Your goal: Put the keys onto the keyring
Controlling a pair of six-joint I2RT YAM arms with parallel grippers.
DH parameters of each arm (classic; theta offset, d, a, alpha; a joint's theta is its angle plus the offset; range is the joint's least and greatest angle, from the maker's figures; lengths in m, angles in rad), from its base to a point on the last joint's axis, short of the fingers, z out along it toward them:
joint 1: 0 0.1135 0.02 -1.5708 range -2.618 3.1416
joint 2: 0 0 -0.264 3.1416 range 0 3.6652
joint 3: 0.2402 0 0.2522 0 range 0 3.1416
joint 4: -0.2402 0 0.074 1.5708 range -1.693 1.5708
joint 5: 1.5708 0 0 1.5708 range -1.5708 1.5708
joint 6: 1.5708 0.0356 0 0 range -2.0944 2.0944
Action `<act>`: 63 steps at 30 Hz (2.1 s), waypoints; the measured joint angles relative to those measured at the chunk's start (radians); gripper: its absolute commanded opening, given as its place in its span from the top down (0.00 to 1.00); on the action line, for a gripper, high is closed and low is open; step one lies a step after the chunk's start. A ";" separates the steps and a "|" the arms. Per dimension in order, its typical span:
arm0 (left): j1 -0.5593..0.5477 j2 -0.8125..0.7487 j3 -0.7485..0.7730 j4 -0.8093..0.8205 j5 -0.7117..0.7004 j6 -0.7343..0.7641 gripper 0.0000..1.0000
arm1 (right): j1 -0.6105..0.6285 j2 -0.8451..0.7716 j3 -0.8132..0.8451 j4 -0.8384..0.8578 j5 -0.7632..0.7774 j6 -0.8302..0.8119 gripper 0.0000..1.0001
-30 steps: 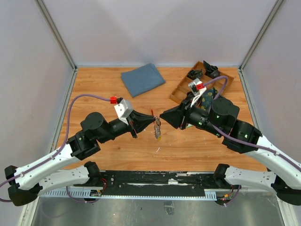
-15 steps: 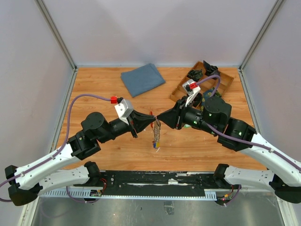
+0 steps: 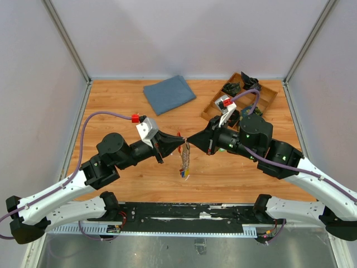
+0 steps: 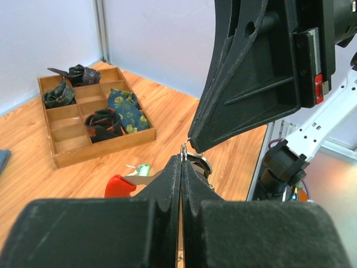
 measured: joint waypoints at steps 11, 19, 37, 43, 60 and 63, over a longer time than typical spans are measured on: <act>0.000 0.002 0.000 0.000 0.002 0.000 0.99 | 0.000 -0.006 0.000 -0.030 0.024 0.000 0.99; 0.000 0.002 0.000 0.000 0.004 0.000 0.99 | 0.000 -0.006 0.001 -0.054 0.046 0.000 1.00; 0.000 0.002 0.000 -0.004 0.015 0.000 0.99 | 0.000 0.019 0.001 -0.075 0.046 -0.005 0.92; 0.000 -0.002 0.000 -0.002 0.021 0.000 0.99 | 0.000 -0.019 -0.001 -0.058 0.057 -0.082 0.73; 0.000 -0.023 0.000 0.084 0.211 0.000 1.00 | 0.000 -0.132 -0.106 0.153 -0.287 -0.613 0.60; 0.000 -0.026 0.000 0.093 0.248 0.000 1.00 | 0.000 -0.130 -0.106 0.151 -0.333 -0.641 0.62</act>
